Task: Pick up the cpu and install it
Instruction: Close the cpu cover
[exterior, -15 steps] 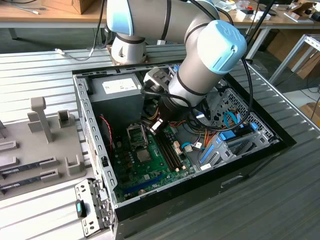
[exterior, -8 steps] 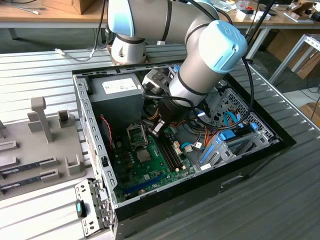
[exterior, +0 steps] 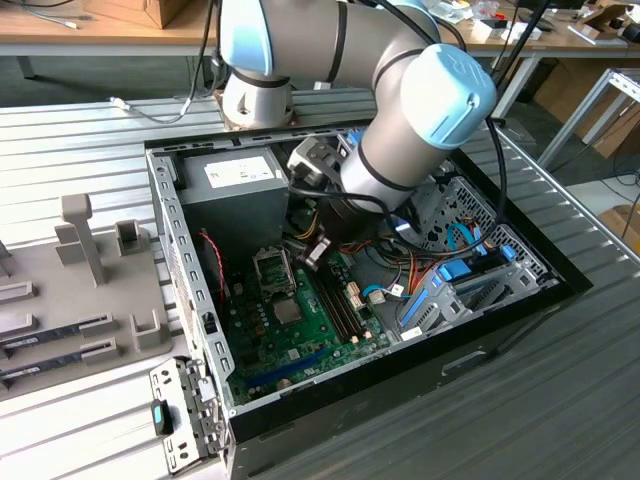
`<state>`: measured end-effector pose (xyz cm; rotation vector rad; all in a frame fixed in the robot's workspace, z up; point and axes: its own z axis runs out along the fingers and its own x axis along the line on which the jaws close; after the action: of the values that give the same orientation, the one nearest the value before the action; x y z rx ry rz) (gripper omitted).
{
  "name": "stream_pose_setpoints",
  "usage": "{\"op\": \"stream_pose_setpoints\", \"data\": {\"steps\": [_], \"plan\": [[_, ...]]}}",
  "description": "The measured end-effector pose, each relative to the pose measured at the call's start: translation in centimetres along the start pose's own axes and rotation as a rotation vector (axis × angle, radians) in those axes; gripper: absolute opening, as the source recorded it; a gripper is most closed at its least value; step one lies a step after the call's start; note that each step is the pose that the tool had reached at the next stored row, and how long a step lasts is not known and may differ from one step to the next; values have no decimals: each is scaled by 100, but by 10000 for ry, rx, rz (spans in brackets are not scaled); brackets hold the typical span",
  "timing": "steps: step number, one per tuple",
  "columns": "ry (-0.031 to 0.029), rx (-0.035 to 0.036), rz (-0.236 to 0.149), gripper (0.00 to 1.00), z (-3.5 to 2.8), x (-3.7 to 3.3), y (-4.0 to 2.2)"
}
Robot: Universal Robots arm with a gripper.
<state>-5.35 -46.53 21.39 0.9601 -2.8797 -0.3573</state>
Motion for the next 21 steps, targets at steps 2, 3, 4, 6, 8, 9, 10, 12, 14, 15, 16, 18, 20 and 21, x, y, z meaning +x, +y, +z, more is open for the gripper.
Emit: {"op": "stream_pose_setpoints", "data": {"steps": [2, 3, 4, 6, 8, 9, 10, 12, 14, 15, 16, 18, 20, 21], "plan": [[-49, -68, -13, 11, 7, -17, 22], [-70, -97, -18, 11, 13, -32, 40], [-80, -111, -21, 11, 18, -42, 53], [-97, -132, -26, 11, 29, -61, 76], [-103, -143, -27, 11, 43, -79, 96], [-106, -152, -28, 11, 55, -90, 102], [-109, -157, -29, 11, 59, -95, 108], [-123, -177, -34, 11, 66, -104, 117], [-148, -211, -40, 11, 75, -112, 127], [-168, -236, -46, 11, 80, -115, 130], [-183, -258, -49, 11, 84, -117, 133], [-212, -299, -56, 11, 95, -121, 140], [-227, -318, -60, 11, 106, -120, 150], [-227, -320, -60, 11, 109, -111, 159]]}}
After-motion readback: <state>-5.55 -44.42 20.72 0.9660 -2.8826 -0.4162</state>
